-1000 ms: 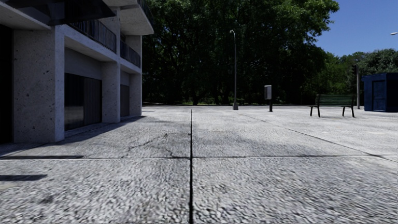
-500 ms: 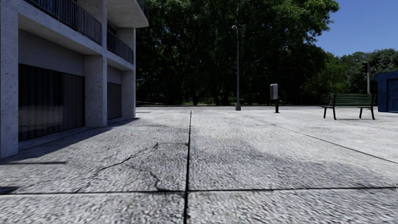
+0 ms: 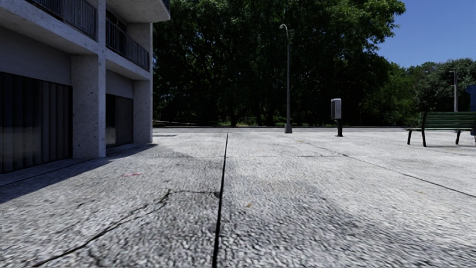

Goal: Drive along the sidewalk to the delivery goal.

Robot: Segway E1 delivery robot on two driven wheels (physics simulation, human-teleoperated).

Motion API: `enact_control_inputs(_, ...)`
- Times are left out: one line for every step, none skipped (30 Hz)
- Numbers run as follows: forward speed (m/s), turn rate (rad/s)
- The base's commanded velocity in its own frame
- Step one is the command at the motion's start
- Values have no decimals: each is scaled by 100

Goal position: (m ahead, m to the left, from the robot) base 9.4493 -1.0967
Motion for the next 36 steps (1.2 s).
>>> enact_control_inputs(200, 0)
enact_control_inputs(200, 0)
enact_control_inputs(200, 0)
enact_control_inputs(198, 0)
enact_control_inputs(197, 0)
enact_control_inputs(200, 0)
enact_control_inputs(200, 0)
enact_control_inputs(200, 0)
enact_control_inputs(200, 0)
enact_control_inputs(200, 0)
enact_control_inputs(200, 0)
enact_control_inputs(200, 0)
enact_control_inputs(200, 0)
enact_control_inputs(200, 0)
enact_control_inputs(200, 0)
enact_control_inputs(200, 0)
enact_control_inputs(200, 0)
enact_control_inputs(200, 0)
enact_control_inputs(200, 0)
enact_control_inputs(200, -41)
enact_control_inputs(200, -41)
enact_control_inputs(200, -54)
enact_control_inputs(200, -58)
enact_control_inputs(200, -58)
enact_control_inputs(200, -58)
enact_control_inputs(200, -57)
enact_control_inputs(200, -47)
enact_control_inputs(200, 0)
enact_control_inputs(200, 0)
enact_control_inputs(200, 0)
enact_control_inputs(200, 0)
enact_control_inputs(200, 0)
enact_control_inputs(200, 0)
enact_control_inputs(200, 0)
enact_control_inputs(200, 0)
enact_control_inputs(200, 0)
